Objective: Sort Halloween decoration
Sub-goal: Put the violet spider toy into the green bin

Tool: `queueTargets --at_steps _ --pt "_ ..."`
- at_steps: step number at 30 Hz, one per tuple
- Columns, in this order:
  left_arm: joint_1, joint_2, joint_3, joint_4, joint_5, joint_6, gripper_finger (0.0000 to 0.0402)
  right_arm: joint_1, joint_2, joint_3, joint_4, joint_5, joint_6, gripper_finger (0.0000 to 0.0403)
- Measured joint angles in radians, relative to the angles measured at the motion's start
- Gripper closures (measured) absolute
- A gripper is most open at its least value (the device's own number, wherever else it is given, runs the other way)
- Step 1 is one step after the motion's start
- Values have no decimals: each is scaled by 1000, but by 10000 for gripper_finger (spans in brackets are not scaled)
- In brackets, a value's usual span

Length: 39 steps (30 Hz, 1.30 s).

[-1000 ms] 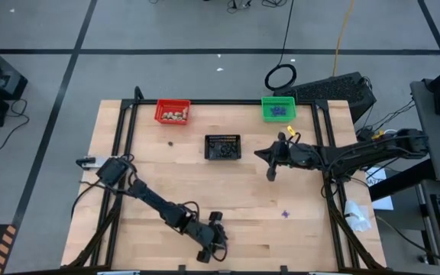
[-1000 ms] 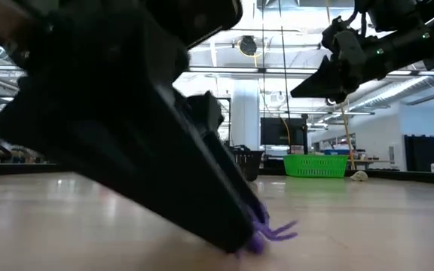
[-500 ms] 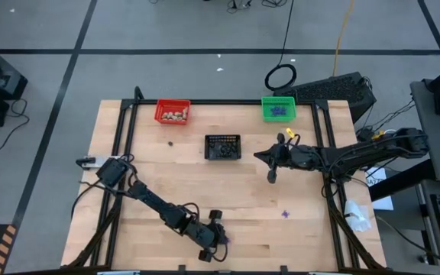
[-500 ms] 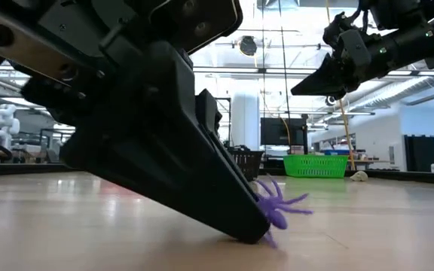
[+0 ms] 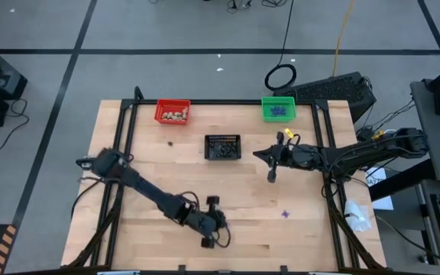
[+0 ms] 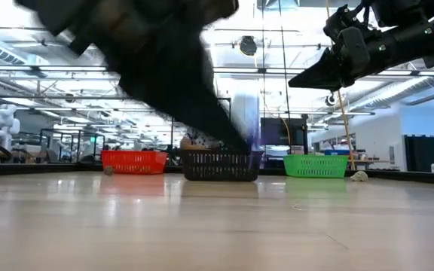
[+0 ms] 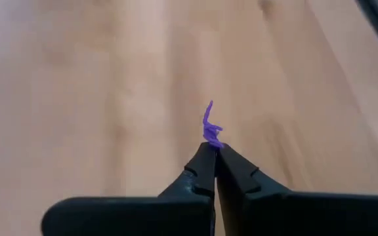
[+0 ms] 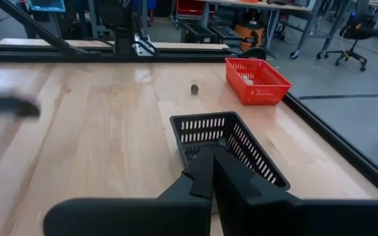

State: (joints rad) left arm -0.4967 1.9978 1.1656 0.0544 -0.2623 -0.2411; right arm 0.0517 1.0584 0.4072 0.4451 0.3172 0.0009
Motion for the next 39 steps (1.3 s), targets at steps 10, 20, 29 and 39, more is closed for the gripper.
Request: queueTargets --at_steps 10,20,29,39 --pt "191 -272 3 -216 -79 18 400 -34 0 1 4 0 -49 403" --pt "538 -329 3 -134 181 139 400 -145 -63 1 -16 -3 -69 403" --pt "786 -248 170 -120 369 172 400 -267 -272 1 -97 -4 -74 403" --pt "843 30 486 -114 377 91 400 -310 -405 1 -129 -4 -100 403"
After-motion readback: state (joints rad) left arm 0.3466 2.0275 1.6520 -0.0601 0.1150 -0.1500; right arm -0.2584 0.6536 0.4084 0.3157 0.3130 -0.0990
